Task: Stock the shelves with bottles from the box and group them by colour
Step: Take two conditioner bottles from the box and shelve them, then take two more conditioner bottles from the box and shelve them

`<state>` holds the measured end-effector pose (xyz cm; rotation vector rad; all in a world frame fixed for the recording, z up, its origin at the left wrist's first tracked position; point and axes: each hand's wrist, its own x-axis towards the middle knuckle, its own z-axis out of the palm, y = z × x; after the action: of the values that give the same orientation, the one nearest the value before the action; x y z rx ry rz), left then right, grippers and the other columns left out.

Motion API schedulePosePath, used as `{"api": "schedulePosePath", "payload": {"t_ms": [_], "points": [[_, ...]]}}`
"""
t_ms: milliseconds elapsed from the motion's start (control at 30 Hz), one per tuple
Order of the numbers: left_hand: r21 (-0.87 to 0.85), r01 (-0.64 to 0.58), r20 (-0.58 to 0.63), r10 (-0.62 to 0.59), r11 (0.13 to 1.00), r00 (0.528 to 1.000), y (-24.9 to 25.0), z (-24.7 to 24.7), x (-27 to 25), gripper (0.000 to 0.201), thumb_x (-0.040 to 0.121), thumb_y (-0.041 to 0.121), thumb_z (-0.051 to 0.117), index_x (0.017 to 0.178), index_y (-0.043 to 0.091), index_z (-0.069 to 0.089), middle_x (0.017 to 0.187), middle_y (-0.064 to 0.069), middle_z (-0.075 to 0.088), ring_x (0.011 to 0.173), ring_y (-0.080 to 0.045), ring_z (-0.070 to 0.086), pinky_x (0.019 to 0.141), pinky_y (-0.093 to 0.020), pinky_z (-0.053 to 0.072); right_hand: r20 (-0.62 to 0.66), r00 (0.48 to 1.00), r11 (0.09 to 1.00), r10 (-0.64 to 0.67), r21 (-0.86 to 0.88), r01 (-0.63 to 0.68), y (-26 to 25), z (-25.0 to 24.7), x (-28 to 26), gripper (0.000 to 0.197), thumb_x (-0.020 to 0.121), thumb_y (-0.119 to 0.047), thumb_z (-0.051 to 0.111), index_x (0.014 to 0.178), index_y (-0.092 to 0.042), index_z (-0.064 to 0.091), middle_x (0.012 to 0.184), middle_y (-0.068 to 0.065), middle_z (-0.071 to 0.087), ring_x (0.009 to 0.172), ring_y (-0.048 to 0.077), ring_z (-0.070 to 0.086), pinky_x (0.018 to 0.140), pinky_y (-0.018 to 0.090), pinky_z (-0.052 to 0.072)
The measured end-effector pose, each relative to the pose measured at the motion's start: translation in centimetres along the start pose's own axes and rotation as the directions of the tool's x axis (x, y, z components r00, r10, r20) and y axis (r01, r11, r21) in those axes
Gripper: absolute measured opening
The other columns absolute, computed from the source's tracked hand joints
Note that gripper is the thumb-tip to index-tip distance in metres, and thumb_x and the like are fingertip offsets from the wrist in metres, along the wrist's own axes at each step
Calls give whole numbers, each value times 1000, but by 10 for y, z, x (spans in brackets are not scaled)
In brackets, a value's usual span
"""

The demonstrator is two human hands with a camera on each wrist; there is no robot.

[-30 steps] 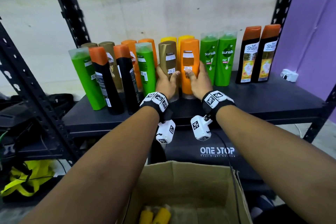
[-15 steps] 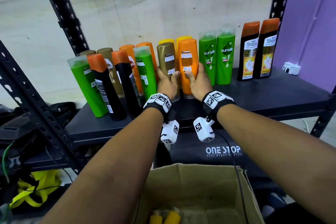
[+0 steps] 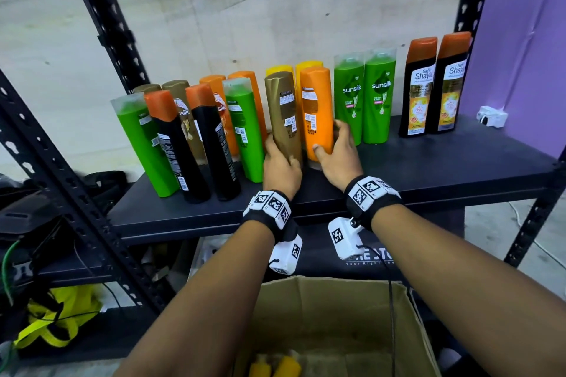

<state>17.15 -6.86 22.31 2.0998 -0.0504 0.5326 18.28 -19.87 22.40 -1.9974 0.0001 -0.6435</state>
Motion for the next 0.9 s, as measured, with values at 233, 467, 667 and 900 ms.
{"api": "schedulePosePath", "payload": {"t_ms": [233, 467, 667, 900], "points": [[93, -14, -22, 16, 996, 1000, 5, 2, -5, 69, 98, 10, 55, 157, 13, 19, 137, -23, 56, 120, -43, 57, 97, -46, 49, -4, 999, 999, 32, -40, -32, -5, 2, 0, 64, 96, -21, 66, 149, -16, 29, 151, 13, 39, 132, 34, 49, 104, 44, 44], [121, -16, -2, 16, 993, 1000, 8, -4, -14, 74, 96, 9, 58, 158, 12, 18, 140, -22, 54, 123, -41, 55, 101, -46, 47, 24, 997, 994, 80, -70, -78, -6, -5, -6, 60, 96, -22, 65, 145, -16, 32, 148, 13, 43, 129, 35, 51, 104, 44, 45], [156, -81, -6, 83, 984, 997, 4, -12, -29, 57, 99, 17, 57, 150, 1, 39, 141, -19, 53, 131, -34, 49, 106, -35, 37, 96, 994, 989, 54, -140, -40, -8, -17, -33, 58, 96, -27, 63, 145, -16, 34, 145, 12, 37, 125, 27, 52, 102, 37, 43], [181, -189, -10, 194, 965, 981, -4, -34, -62, 35, 99, 24, 58, 131, 8, 61, 125, -8, 63, 119, -26, 58, 103, -37, 44, 127, 980, 977, -153, -128, 169, -12, -31, -76, 29, 98, -25, 57, 126, -17, 56, 122, 1, 54, 112, 17, 57, 99, 39, 48]]}}
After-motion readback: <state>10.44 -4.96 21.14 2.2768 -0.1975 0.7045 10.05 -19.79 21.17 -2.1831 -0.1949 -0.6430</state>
